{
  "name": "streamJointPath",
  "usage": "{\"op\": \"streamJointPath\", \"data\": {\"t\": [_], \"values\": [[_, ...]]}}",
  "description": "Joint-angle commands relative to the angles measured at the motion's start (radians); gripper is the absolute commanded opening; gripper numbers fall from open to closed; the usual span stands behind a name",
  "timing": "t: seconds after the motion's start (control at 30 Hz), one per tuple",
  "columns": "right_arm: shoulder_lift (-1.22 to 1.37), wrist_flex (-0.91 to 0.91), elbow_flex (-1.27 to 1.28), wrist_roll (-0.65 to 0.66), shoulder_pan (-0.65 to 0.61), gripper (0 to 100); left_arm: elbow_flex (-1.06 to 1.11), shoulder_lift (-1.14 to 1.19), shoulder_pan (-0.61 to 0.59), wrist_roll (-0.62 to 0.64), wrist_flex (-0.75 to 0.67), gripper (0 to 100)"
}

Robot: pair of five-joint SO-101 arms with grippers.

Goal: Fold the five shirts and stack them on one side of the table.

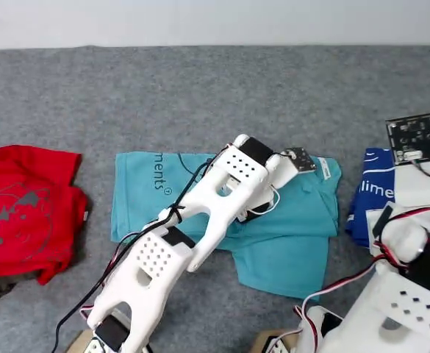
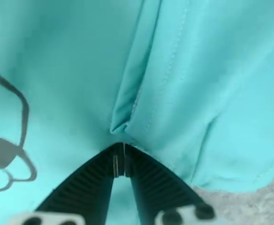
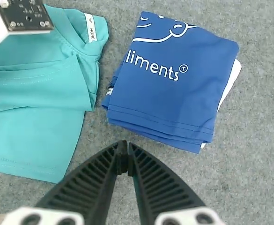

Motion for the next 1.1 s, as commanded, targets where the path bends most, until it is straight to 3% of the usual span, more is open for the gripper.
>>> {"op": "streamJointPath", "data": {"t": [0.0, 0.2, 0.37, 0.47, 1.07], "values": [[-0.01, 0.038, -0.006, 0.008, 0.008, 1.2, -0.002, -0.155, 0.005, -0.006, 0.031, 1], [-0.01, 0.038, -0.006, 0.008, 0.012, 1.2, 0.154, -0.333, 0.1, -0.009, 0.031, 2], [-0.01, 0.038, -0.006, 0.008, 0.012, 1.2, 0.366, -0.431, 0.27, -0.037, 0.017, 12], [-0.01, 0.038, -0.006, 0.008, 0.012, 1.2, 0.432, -0.437, 0.319, -0.037, -0.018, 13], [-0.01, 0.038, -0.006, 0.005, 0.013, 1.2, 0.461, -0.25, 0.44, -0.003, -0.175, 13]]}}
